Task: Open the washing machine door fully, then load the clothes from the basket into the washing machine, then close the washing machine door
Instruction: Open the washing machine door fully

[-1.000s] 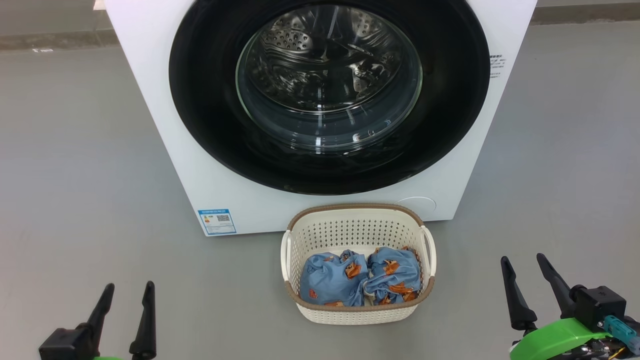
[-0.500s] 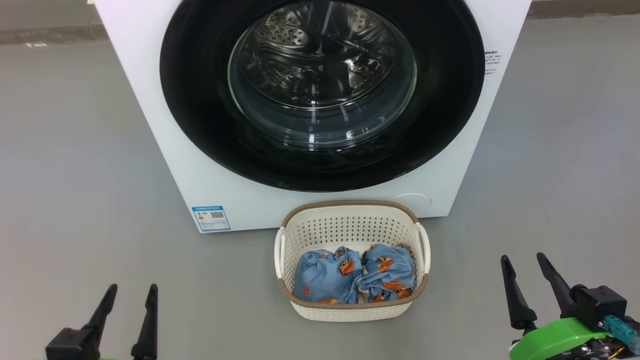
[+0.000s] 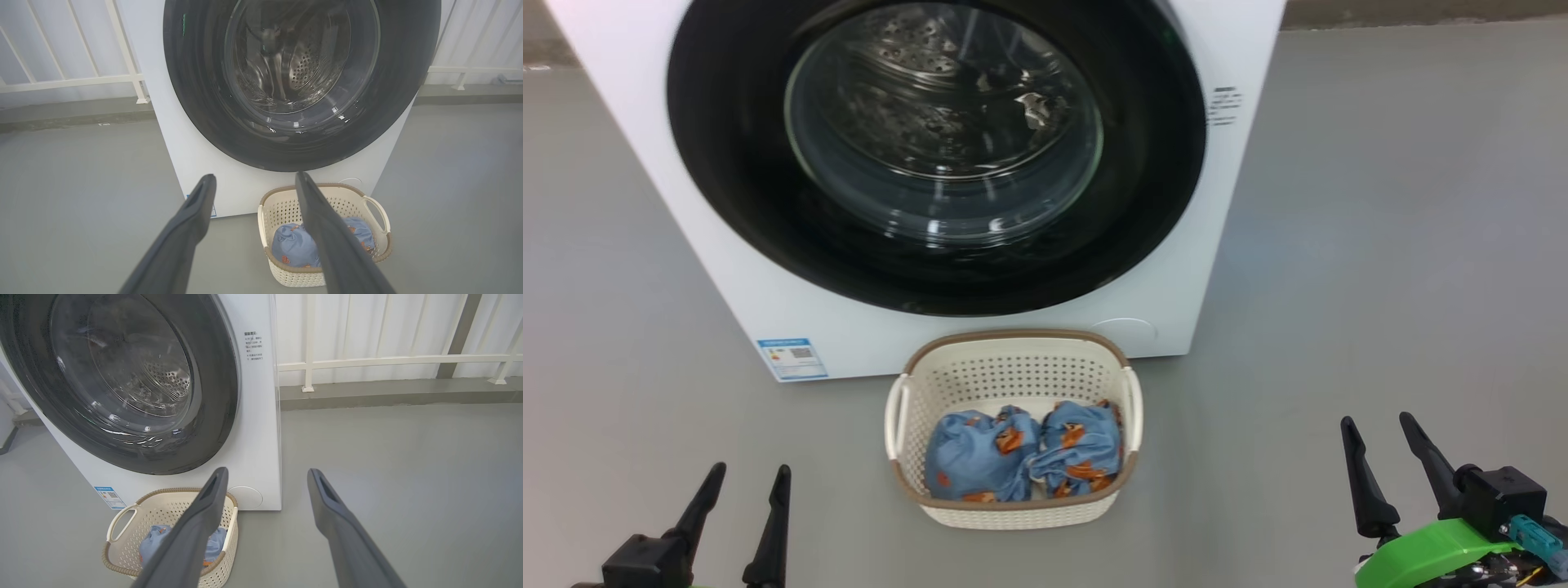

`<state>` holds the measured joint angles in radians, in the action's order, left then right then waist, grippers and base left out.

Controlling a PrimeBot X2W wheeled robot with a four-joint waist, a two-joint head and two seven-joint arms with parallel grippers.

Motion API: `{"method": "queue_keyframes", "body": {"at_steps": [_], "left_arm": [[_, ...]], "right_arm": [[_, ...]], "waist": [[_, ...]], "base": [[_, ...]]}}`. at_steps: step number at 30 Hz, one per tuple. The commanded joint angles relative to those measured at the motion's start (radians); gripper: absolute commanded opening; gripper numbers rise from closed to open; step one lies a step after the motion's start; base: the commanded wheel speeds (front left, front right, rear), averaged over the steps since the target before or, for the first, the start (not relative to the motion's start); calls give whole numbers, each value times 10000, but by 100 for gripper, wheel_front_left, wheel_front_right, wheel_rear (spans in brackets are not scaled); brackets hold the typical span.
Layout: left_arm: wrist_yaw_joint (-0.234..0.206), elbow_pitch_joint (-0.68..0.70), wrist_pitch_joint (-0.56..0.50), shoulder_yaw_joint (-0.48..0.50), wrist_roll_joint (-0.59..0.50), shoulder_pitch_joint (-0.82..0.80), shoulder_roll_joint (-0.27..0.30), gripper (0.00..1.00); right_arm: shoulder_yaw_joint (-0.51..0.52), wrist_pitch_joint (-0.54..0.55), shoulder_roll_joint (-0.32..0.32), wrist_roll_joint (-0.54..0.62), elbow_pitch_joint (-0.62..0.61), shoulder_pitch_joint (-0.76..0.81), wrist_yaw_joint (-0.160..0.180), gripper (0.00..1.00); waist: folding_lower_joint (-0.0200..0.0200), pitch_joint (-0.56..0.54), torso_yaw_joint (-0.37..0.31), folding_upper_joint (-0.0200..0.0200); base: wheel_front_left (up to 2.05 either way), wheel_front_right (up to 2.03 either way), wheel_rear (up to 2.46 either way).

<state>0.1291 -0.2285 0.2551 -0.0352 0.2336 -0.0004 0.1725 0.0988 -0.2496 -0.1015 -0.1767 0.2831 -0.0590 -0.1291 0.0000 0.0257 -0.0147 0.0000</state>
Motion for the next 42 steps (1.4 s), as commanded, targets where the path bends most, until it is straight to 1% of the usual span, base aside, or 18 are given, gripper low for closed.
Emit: {"method": "queue_keyframes", "body": {"at_steps": [1,5,8,10,17,36,42], "left_arm": [[16,211,67,364,-64,-419,187,100],[16,219,67,348,-42,-430,190,100],[16,328,67,387,252,-453,73,100],[16,296,67,389,381,-428,96,100],[16,273,67,304,420,-417,166,100],[16,319,67,-42,549,-289,-56,100],[16,324,67,-190,584,-365,-124,100]], "right_arm": [[-239,-122,-114,139,-264,-218,-16,100],[-229,-122,-96,152,-280,-225,-16,100],[-228,-122,-87,151,-283,-229,-16,100],[-234,-122,-79,148,-281,-228,-16,100],[-239,-122,-65,149,-269,-234,-16,100],[-286,-122,-74,122,-423,-306,-16,100],[-495,-122,56,-517,-540,-766,-16,100]], "waist": [[0,7,1,0],[0,9,-4,0],[0,11,-11,0],[0,6,-17,0],[0,-17,-40,0],[0,-31,65,0],[0,169,168,0]], "base": [[123,123,-246],[123,123,-246],[121,121,-241],[104,104,-208],[69,69,-137],[6,6,-11],[0,0,0]]}}
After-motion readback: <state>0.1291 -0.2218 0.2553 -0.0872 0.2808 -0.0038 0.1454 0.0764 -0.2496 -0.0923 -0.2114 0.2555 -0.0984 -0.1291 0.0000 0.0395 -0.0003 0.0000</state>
